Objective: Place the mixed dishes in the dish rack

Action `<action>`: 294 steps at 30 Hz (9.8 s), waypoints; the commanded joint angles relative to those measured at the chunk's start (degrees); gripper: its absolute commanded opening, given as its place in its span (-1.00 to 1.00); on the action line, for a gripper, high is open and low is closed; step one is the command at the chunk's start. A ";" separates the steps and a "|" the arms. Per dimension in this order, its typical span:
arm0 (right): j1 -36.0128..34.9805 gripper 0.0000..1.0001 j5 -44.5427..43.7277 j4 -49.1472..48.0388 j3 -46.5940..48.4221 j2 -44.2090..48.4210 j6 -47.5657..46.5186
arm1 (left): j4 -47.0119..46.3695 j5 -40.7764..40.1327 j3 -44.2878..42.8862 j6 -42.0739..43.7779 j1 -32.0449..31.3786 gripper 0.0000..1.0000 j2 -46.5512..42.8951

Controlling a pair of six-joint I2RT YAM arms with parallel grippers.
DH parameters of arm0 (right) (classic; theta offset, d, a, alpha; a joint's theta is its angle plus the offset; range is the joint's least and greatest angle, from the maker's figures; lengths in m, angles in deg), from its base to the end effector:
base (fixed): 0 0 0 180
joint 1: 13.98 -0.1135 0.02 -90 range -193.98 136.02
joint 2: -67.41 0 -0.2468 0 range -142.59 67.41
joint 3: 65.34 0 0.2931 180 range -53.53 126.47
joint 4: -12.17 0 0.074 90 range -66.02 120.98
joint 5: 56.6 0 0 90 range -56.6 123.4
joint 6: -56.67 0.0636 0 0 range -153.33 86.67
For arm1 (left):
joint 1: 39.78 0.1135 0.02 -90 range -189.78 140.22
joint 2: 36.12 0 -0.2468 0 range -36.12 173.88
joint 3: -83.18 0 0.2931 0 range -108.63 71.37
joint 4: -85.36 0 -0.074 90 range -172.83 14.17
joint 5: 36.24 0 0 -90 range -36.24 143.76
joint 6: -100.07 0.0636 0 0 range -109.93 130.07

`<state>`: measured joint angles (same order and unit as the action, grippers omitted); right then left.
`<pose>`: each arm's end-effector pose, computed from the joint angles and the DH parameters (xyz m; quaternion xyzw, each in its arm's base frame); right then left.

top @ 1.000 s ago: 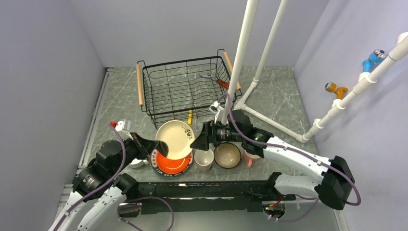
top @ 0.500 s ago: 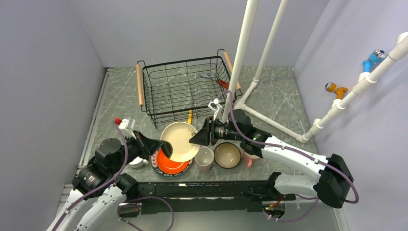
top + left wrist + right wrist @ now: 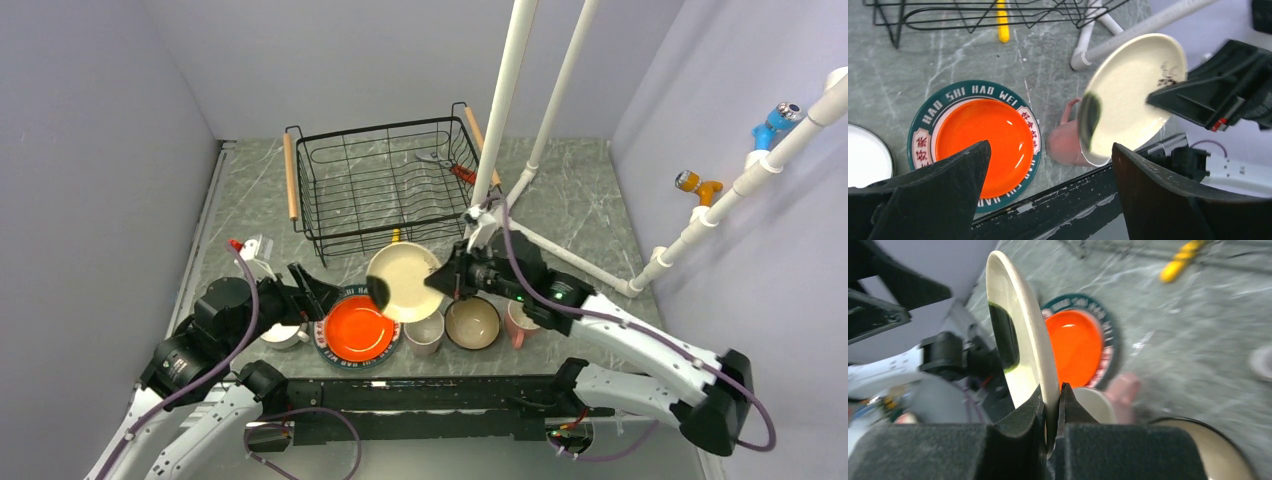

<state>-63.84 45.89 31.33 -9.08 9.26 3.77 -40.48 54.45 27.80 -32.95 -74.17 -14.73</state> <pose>0.1891 0.2456 0.2646 -0.1523 0.8076 0.4523 0.3466 0.1336 -0.0923 0.3199 -0.0583 0.8179 -0.3617 0.4436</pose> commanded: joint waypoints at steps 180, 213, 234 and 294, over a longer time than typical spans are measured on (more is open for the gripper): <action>38.44 0.99 33.75 -14.18 49.03 -49.42 -40.96 | 3.51 -6.08 -1.66 20.35 -0.14 0.99 -11.59; 43.85 0.99 3.25 23.71 5.50 12.52 1.18 | 18.99 -19.67 -4.80 -8.36 -0.15 0.99 8.99; 17.88 0.99 -0.20 11.18 0.71 14.68 -0.87 | 3.14 -19.66 6.58 -16.56 -12.51 0.51 29.59; 17.73 0.99 2.30 8.51 1.78 10.67 -4.61 | -1.97 -20.18 27.70 -36.02 -16.58 -1.00 10.26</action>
<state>-45.90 46.70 42.81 -9.43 20.93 -0.27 -45.70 33.49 54.99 -66.18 -90.50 -3.04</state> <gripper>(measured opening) 0.994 0.023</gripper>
